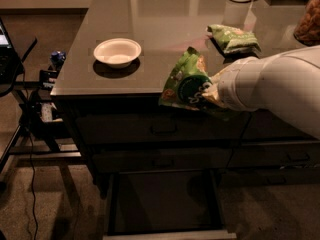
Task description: Pick green rice chip bag from bottom drawer and place on counter
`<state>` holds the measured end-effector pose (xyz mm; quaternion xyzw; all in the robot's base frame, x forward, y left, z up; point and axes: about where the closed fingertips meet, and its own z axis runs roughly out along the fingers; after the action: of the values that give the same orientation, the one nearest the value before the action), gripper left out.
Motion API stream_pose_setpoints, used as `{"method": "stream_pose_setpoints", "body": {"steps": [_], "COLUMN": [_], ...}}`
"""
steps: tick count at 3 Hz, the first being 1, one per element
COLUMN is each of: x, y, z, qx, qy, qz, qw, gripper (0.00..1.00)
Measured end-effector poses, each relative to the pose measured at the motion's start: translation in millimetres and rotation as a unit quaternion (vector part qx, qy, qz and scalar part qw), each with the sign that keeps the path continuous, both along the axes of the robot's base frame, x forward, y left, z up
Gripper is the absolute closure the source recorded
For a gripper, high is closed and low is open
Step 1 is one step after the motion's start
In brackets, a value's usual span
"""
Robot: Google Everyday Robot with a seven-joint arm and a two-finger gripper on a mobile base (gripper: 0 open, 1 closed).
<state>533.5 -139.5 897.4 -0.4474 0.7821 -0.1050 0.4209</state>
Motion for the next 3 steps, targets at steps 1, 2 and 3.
{"method": "stream_pose_setpoints", "body": {"steps": [1, 2, 3], "x": [0, 18, 67], "y": [0, -21, -53], "z": [0, 24, 85], "qx": [0.000, 0.003, -0.016], "qy": [0.000, -0.010, -0.032], "qz": [0.000, -0.019, -0.039], "qw": [1.0000, 0.9998, 0.9986], "gripper": [1.00, 1.00, 1.00]}}
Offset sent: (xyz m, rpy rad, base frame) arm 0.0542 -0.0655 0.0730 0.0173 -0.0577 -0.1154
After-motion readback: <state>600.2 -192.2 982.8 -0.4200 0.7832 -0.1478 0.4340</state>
